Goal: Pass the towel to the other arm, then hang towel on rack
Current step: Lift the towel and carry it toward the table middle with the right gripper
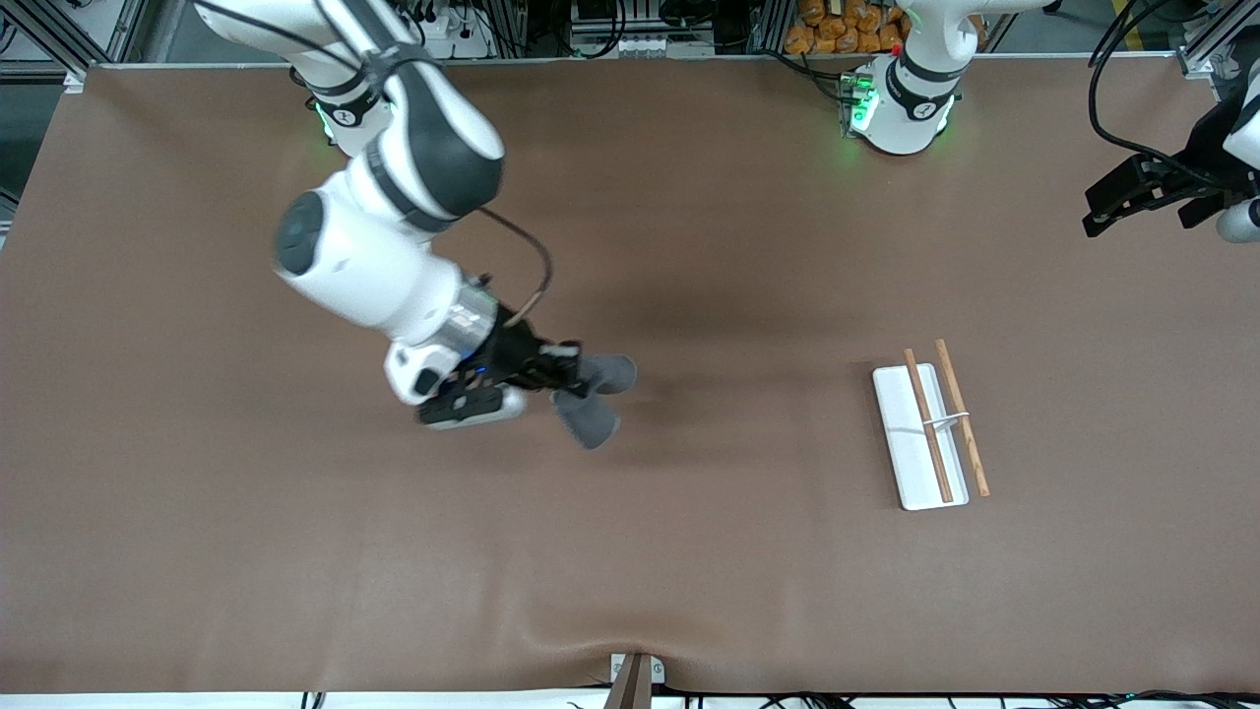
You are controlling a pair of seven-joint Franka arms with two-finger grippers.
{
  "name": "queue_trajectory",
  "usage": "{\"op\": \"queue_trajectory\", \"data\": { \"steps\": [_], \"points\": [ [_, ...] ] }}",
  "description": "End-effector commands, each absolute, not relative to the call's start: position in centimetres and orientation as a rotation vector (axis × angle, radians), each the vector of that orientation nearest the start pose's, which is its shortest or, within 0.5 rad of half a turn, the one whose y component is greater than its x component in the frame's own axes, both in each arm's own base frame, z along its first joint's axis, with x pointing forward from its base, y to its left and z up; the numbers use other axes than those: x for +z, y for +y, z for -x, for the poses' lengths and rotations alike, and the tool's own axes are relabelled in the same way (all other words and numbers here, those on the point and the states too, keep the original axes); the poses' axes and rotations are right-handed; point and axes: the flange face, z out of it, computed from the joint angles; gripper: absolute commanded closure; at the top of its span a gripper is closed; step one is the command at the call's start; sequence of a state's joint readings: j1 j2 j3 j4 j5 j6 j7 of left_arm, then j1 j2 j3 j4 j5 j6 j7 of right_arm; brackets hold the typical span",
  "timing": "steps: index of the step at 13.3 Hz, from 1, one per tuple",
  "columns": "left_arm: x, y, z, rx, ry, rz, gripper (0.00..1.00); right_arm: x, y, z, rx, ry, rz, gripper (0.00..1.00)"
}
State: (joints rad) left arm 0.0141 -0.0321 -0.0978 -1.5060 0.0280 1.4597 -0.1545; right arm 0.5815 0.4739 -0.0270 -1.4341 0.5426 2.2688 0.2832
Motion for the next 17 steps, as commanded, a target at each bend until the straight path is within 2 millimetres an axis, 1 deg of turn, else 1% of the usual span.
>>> {"op": "queue_trajectory", "data": {
  "steps": [1,5,6,7,8,9,10,11,13,15,16,17],
  "points": [
    [65.9,-4.3,-53.0,0.022,-0.109,3.128,0.0,45.5,44.5,-59.3,-0.223,-0.101,2.604,1.0],
    [64.9,-5.0,-52.7,0.067,-0.09,3.125,0.0,44.6,51.3,-56.3,-0.279,-0.278,2.618,1.0],
    [64.1,-5.1,-52.5,0.095,-0.089,3.131,0.0,44.6,52.8,-55.5,-0.284,-0.313,2.615,1.0],
    [63.5,-5.2,-52.5,0.123,-0.096,3.155,0.0,44.9,53.2,-55.0,-0.278,-0.299,2.613,1.0],
    [63.2,-5.2,-52.4,0.142,-0.106,3.184,0.0,45.0,53.3,-54.9,-0.263,-0.25,2.614,1.0],
    [62.7,-5.4,-52.7,0.162,-0.132,3.201,0.0,45.1,53.4,-54.8,-0.239,-0.164,2.615,1.0],
    [62.3,-5.6,-53.0,0.179,-0.185,3.213,0.0,45.3,53.6,-54.5,-0.213,-0.069,2.611,1.0],
    [61.6,-6.3,-53.5,0.205,-0.252,3.226,0.0,45.5,54.3,-53.7,-0.179,0.026,2.607,1.0],
    [60.2,-7.9,-55.1,0.222,-0.44,3.28,0.0,45.8,54.9,-53.2,-0.109,0.269,2.582,1.0],
    [58.6,-9.9,-56.6,0.229,-0.526,3.324,0.0,46.9,55.6,-52.7,-0.062,0.453,2.533,1.0],
    [58.1,-10.5,-57.3,0.216,-0.59,3.334,0.0,47.6,56.0,-52.5,-0.045,0.527,2.505,1.0],
    [57.3,-12.2,-57.8,0.219,-0.635,3.342,0.0,48.0,56.2,-52.4,-0.029,0.59,2.482,1.0]
  ]
}}
